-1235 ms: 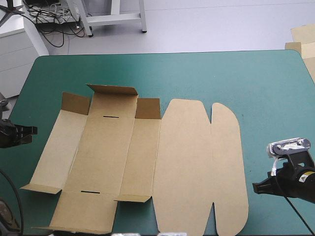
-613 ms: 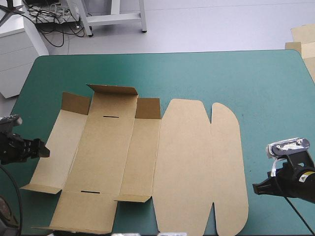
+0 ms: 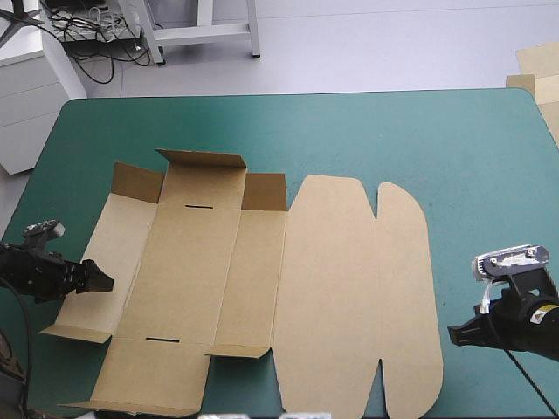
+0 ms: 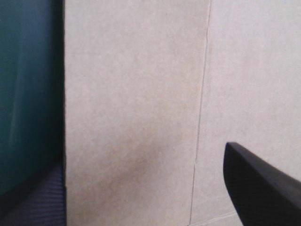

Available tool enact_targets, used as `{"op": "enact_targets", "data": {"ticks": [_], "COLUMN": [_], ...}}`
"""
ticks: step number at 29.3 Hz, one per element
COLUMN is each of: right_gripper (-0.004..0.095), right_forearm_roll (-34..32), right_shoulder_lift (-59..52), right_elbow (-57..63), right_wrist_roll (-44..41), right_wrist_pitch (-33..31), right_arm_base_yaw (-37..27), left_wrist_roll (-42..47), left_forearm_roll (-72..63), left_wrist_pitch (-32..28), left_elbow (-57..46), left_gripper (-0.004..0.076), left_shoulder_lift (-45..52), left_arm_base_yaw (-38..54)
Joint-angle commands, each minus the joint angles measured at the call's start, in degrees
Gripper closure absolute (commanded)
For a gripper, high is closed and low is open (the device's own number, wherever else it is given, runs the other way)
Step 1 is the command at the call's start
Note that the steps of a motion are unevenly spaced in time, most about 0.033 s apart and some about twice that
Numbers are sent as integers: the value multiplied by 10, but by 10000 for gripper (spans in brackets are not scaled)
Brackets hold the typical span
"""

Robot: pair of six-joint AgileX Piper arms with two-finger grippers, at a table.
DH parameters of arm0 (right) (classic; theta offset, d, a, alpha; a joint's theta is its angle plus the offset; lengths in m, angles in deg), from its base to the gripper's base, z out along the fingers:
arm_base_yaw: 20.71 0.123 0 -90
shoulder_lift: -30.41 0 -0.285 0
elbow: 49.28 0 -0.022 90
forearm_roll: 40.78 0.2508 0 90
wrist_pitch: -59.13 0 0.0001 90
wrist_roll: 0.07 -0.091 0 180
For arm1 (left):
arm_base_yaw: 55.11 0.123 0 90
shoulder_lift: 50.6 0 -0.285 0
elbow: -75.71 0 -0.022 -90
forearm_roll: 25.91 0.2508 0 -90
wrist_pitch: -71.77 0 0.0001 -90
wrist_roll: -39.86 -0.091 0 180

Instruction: Fold the box

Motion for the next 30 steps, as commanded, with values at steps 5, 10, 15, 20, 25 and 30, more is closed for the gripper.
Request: {"op": "enact_targets", "data": {"ticks": [5, 10, 15, 20, 25, 30], "right_gripper": [928, 928, 928, 928, 928, 928], "right_forearm_roll": [12, 28, 36, 35, 35, 35], "right_shoulder_lift": [0, 0, 0, 0, 0, 0], "right_elbow": [-14, -14, -14, -14, -14, -14], "right_wrist_roll": [6, 6, 6, 9, 9, 9], "right_wrist_pitch": [20, 20, 12, 1, 0, 3], "right_arm_base_yaw": [-5, -5, -5, -5, -5, -5], "left_wrist_roll": [39, 50, 74, 106, 106, 106], "left_forearm_roll": [-62, 4, 62, 99, 86, 34], "left_wrist_pitch": [58, 58, 42, 18, 17, 32], "left_elbow": [10, 10, 10, 10, 10, 10], "left_gripper": [146, 148, 148, 148, 147, 148], "left_shoulder_lift": [17, 20, 20, 20, 7, -12], "left_arm_base_yaw": [-18, -87, -109, -106, -106, -108]}}
